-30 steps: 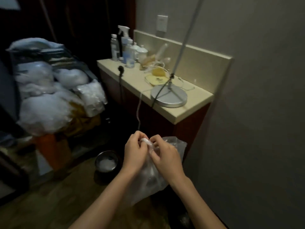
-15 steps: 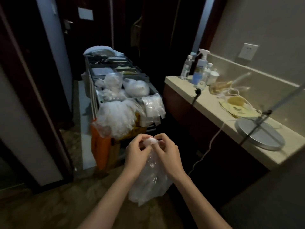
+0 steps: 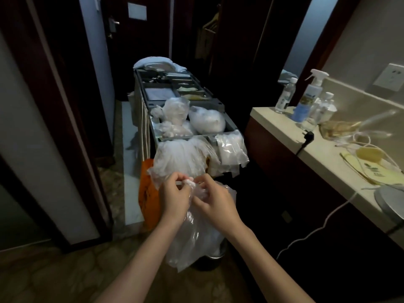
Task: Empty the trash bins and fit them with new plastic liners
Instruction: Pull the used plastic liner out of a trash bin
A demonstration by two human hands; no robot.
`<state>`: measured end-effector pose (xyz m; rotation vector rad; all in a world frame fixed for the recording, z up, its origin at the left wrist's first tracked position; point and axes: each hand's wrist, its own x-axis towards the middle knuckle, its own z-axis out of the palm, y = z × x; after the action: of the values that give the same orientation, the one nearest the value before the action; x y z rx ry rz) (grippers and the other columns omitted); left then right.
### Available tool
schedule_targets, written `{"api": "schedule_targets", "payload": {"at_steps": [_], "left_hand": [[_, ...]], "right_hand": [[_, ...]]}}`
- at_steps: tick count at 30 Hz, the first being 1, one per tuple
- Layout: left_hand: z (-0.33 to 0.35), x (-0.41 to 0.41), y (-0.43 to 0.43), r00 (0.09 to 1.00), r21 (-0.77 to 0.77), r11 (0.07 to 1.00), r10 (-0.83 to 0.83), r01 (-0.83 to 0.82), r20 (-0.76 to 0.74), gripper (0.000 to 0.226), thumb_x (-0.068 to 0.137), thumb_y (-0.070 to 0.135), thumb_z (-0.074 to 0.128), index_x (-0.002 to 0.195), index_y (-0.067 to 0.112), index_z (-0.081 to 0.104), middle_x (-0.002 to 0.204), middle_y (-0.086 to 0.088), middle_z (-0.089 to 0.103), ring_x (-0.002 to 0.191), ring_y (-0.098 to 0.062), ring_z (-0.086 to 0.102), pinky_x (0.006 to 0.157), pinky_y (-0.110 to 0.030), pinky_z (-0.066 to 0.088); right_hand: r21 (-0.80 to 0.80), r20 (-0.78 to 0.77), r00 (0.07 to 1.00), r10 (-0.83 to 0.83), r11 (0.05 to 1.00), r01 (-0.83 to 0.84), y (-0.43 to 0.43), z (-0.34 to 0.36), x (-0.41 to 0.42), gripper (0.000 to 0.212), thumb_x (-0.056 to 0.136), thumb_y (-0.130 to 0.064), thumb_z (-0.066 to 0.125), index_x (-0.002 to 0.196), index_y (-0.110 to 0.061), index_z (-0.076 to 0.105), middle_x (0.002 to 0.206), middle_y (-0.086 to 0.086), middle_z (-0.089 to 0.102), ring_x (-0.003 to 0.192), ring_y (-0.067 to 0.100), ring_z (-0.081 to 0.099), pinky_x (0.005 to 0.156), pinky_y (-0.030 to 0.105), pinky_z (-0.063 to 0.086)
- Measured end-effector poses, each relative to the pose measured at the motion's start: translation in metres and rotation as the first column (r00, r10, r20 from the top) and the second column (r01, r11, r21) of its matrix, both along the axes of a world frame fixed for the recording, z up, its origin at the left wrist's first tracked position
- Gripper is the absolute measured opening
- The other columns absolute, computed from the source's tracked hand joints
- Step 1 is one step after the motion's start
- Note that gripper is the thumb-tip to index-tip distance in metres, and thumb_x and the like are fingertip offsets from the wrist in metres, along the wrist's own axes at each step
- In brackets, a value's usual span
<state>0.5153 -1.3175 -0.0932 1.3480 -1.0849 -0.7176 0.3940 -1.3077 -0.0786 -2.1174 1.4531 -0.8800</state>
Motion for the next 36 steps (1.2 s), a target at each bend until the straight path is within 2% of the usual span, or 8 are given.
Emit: {"api": "schedule_targets", "payload": {"at_steps": [3, 7, 11, 15, 19, 27, 32, 36], "left_hand": [[0.001, 0.001, -0.033, 0.994, -0.002, 1.000, 0.019, -0.019, 0.104, 0.022, 0.080, -0.006, 0.064, 0.078, 0.015, 0.060, 0.079, 0.002, 0.063, 0.077, -0.013, 0.060, 0.062, -0.008, 0.043], [0.000, -0.001, -0.098, 0.984, 0.002, 1.000, 0.017, -0.018, 0.175, 0.014, 0.082, -0.002, 0.063, 0.084, 0.012, 0.063, 0.091, -0.008, 0.064, 0.083, -0.020, 0.062, 0.072, -0.031, 0.052], [0.003, -0.009, -0.173, 0.982, -0.006, 1.000, 0.009, -0.008, 0.191, 0.017, 0.082, -0.003, 0.061, 0.084, 0.014, 0.061, 0.091, -0.005, 0.064, 0.082, -0.016, 0.061, 0.067, -0.012, 0.045], [0.001, -0.015, -0.241, 0.977, 0.085, 0.996, -0.037, 0.019, 0.212, 0.016, 0.086, -0.001, 0.059, 0.090, 0.014, 0.061, 0.090, 0.000, 0.066, 0.084, -0.012, 0.062, 0.071, -0.019, 0.049], [0.000, -0.025, -0.300, 0.983, 0.091, 0.996, -0.008, -0.009, 0.181, 0.020, 0.087, -0.001, 0.058, 0.087, 0.020, 0.059, 0.084, 0.008, 0.064, 0.076, 0.006, 0.060, 0.064, -0.007, 0.045], [-0.009, -0.030, -0.378, 0.972, 0.136, 0.990, 0.010, -0.043, 0.235, 0.013, 0.091, 0.005, 0.057, 0.092, 0.018, 0.060, 0.088, 0.004, 0.066, 0.079, -0.001, 0.061, 0.066, -0.013, 0.048], [-0.010, -0.021, -0.416, 0.964, 0.126, 0.990, 0.034, -0.069, 0.262, 0.017, 0.088, 0.003, 0.059, 0.090, 0.020, 0.061, 0.090, 0.005, 0.065, 0.082, -0.003, 0.061, 0.066, -0.011, 0.046], [-0.015, -0.006, -0.447, 0.971, 0.116, 0.993, 0.007, -0.036, 0.238, 0.018, 0.089, 0.004, 0.058, 0.092, 0.021, 0.061, 0.093, 0.003, 0.065, 0.088, -0.014, 0.064, 0.075, -0.029, 0.054]], "right_hand": [[-0.024, 0.037, 0.999, -0.007, 1.000, 0.007, -0.034, 0.000, 0.000, 0.024, 0.089, -0.037, 0.065, 0.107, -0.030, 0.051, 0.089, -0.012, 0.064, 0.078, 0.011, 0.063, 0.071, 0.042, 0.052], [-0.040, 0.122, 0.992, 0.009, 0.999, -0.004, -0.101, -0.003, -0.005, 0.018, 0.089, -0.035, 0.063, 0.104, -0.030, 0.053, 0.088, -0.013, 0.063, 0.074, 0.009, 0.061, 0.070, 0.045, 0.053], [-0.065, 0.224, 0.974, 0.032, 0.998, -0.018, -0.184, -0.013, -0.013, 0.014, 0.090, -0.028, 0.063, 0.102, -0.031, 0.056, 0.088, -0.012, 0.065, 0.078, 0.003, 0.062, 0.070, 0.043, 0.054], [0.002, 0.305, 0.952, 0.005, 1.000, -0.007, -0.260, -0.025, -0.014, 0.016, 0.089, -0.024, 0.062, 0.099, -0.035, 0.055, 0.089, -0.017, 0.065, 0.082, 0.000, 0.062, 0.071, 0.040, 0.056], [0.049, 0.343, 0.939, 0.006, 0.999, -0.024, -0.326, -0.031, -0.017, 0.017, 0.090, -0.022, 0.061, 0.102, -0.032, 0.054, 0.094, -0.014, 0.065, 0.083, 0.006, 0.063, 0.074, 0.045, 0.055], [0.107, 0.372, 0.928, -0.013, 0.994, -0.030, -0.404, -0.039, -0.017, 0.016, 0.089, -0.019, 0.059, 0.102, -0.025, 0.054, 0.091, -0.008, 0.066, 0.081, 0.009, 0.063, 0.075, 0.045, 0.054], [0.088, 0.374, 0.927, -0.016, 0.996, -0.018, -0.441, -0.040, -0.004, 0.014, 0.091, -0.020, 0.062, 0.100, -0.028, 0.055, 0.087, -0.012, 0.064, 0.080, 0.004, 0.061, 0.071, 0.035, 0.054], [0.092, 0.348, 0.937, -0.032, 0.996, 0.000, -0.478, -0.045, 0.011, 0.011, 0.093, -0.026, 0.061, 0.098, -0.031, 0.053, 0.088, -0.012, 0.066, 0.081, 0.001, 0.063, 0.071, 0.028, 0.054]]}}
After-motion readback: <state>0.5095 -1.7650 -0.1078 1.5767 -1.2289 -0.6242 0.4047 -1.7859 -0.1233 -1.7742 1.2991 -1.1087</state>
